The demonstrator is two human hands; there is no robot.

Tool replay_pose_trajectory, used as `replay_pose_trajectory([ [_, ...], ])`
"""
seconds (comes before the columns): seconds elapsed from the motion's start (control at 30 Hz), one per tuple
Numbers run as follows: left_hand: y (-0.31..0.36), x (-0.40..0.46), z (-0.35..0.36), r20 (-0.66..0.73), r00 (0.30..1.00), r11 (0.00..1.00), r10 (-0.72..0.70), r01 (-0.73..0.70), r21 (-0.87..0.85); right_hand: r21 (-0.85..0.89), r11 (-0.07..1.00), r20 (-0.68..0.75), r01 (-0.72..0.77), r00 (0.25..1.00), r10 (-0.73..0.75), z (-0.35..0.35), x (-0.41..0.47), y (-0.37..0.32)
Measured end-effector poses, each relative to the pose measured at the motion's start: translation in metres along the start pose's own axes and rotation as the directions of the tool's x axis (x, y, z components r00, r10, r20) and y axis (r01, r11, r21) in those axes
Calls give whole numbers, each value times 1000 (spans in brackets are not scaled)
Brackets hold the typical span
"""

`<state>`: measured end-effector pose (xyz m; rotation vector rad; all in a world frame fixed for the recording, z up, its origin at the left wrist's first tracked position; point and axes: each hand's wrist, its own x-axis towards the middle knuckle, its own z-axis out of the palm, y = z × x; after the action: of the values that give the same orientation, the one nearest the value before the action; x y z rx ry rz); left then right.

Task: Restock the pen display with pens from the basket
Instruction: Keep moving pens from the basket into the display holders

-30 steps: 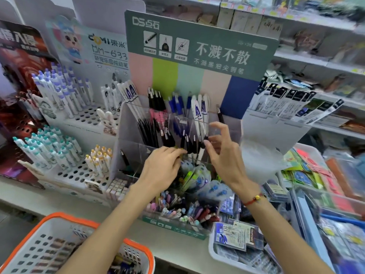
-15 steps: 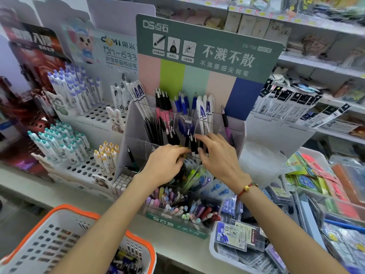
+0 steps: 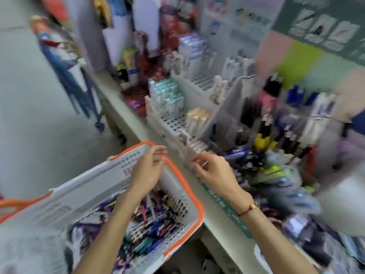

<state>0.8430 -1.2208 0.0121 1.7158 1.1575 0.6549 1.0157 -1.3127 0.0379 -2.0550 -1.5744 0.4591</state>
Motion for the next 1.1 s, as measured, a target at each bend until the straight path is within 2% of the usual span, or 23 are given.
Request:
replay_pose_trajectory([
  [0.13, -62, -40, -47, -184, 966, 979, -181, 195, 62, -5, 998, 271, 65, 961, -61, 73, 11, -24],
  [0.3, -127, -89, -90, -241, 893, 917, -379, 398, 33, -5, 988, 512, 153, 849, -129, 157, 11, -44],
  [0.43, -178, -113, -103, -216, 819, 829, -531, 555, 64, -88, 984, 659, 153, 750, -58, 220, 10, -44],
  [0.57, -239, -121, -90, -162, 706, 684, -689, 708, 175, -157, 979, 739, 127, 673, 31, 276, 2, -27],
  [0.63, -268, -120, -79, -104, 668, 630, -737, 734, 253, -191, 970, 778, 148, 626, 57, 294, -2, -22],
  [0.73, -297, -121, -58, 32, 600, 559, -799, 723, 406, -251, 928, 823, 274, 565, 56, 316, -11, -17],
  [0.8, -311, -122, -44, 39, 608, 530, -793, 658, 535, -298, 876, 830, 380, 556, 41, 329, -18, -22],
  [0.87, -321, -125, -30, -13, 656, 487, -755, 573, 660, -381, 813, 826, 440, 557, 86, 343, -24, -33],
  [0.97, -329, -126, -23, -34, 739, 440, -672, 436, 785, -465, 814, 778, 348, 599, 188, 364, -31, -43],
  [1.03, -333, -124, -26, -65, 773, 440, -632, 426, 791, -477, 840, 709, 258, 678, 194, 379, -33, -48],
  [1.1, -334, -120, -29, -98, 789, 439, -606, 435, 786, -470, 864, 657, 182, 726, 204, 390, -33, -52],
])
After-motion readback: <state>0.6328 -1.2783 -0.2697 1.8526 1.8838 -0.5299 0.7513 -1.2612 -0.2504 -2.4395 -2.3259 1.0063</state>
